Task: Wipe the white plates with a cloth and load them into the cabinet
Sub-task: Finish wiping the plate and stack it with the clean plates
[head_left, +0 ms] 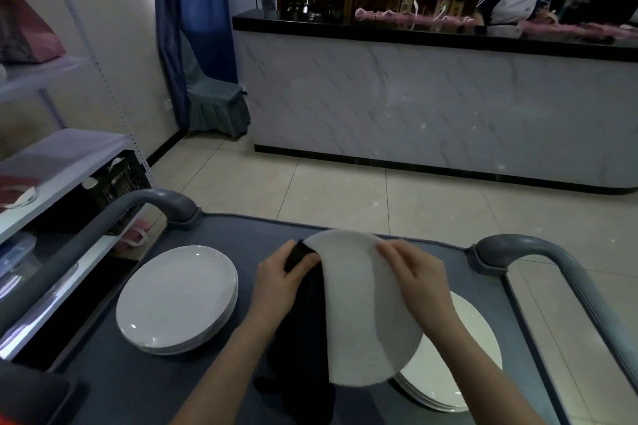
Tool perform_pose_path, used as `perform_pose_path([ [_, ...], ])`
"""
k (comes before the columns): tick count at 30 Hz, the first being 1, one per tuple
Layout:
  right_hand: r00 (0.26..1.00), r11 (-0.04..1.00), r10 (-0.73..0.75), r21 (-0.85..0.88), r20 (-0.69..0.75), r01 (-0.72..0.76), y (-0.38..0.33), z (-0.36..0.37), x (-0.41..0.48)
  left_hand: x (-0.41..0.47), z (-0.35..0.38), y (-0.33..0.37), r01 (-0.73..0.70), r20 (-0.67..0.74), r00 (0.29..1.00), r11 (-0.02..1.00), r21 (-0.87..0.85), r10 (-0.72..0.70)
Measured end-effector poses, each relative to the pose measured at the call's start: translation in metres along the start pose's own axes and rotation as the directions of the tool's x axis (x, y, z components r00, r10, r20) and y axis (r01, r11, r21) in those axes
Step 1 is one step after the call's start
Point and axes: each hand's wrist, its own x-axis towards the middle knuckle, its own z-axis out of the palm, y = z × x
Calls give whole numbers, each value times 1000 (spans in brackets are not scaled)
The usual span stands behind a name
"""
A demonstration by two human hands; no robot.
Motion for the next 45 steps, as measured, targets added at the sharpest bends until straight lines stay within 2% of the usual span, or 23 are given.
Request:
perform_pose_path([
  [2, 971, 979, 138, 173, -193, -105, -1, 7, -3, -11, 6, -1, 114, -157, 979, 986, -124, -133],
  [3, 949, 962, 200, 234, -243, -142, -1, 11, -5, -16, 10, -1, 163, -203, 960, 974, -158, -194],
  [5, 944, 954, 239, 239, -226, -184, 2, 16, -10, -22, 13, -2, 209, -234, 940, 961, -180, -248],
  [7, 972, 971, 205, 152, -115, -187, 6, 8, -10, -22, 7, -2, 185, -212, 953, 968, -169, -218],
  [10, 987, 994, 106, -9, 117, -105, 5, -11, 4, -12, -6, 2, 45, -102, 994, 998, -32, -48],
  [13, 909, 964, 42, -255, 415, 72, 0, -6, 16, -4, -4, 12, -100, 167, 983, 988, 116, 79],
  [15, 895, 954, 15, -274, 447, 121, -2, 3, 17, -3, 0, 14, -127, 218, 971, 985, 119, 99],
  [17, 934, 966, -34, -227, 354, 121, -1, 4, 14, -3, 0, 13, -111, 159, 983, 989, 100, 94],
  [19, 982, 989, -24, -140, 187, 50, 1, 3, 8, -5, -1, 9, -59, 24, 998, 997, 40, 58],
  [22, 982, 984, 159, 100, -106, -148, 4, 8, -4, -15, 3, 2, 91, -161, 981, 989, -117, -109],
  [24, 955, 963, 246, 154, -166, -221, 8, 11, -10, -24, 7, -4, 157, -181, 966, 975, -159, -185],
  [27, 972, 973, 217, 95, -95, -208, 14, 5, -10, -22, 1, -6, 95, -95, 990, 990, -106, -105],
  [30, 994, 996, 85, -37, 66, -83, 14, -3, -5, -6, -6, 2, -56, 65, 996, 998, 19, 55],
  [32, 975, 990, 15, -143, 220, 18, 8, 1, -4, 3, -6, 11, -143, 240, 964, 985, 99, 115],
  [34, 956, 981, -19, -178, 291, 74, 4, 6, -3, 7, -4, 17, -182, 356, 926, 975, 126, 127],
  [36, 972, 987, -25, -148, 234, 62, 0, 5, 0, 8, -5, 14, -143, 272, 957, 981, 128, 103],
  [38, 998, 997, 14, -74, 64, -10, -1, 4, 2, 5, -4, 7, -18, 40, 999, 997, 73, 15],
  [39, 997, 998, 58, -12, -49, -59, -1, 5, 1, 0, 0, 4, 65, -92, 994, 998, 0, -65],
  [41, 947, 976, 196, 140, -256, -165, -3, 15, -4, -14, 14, 3, 208, -302, 922, 968, -140, -242],
  [43, 877, 926, 346, 273, -334, -261, -1, 27, -12, -25, 28, 2, 282, -370, 862, 934, -220, -348],
  [45, 871, 902, 399, 293, -287, -316, 9, 30, -17, -25, 28, -3, 287, -329, 872, 923, -257, -363],
])
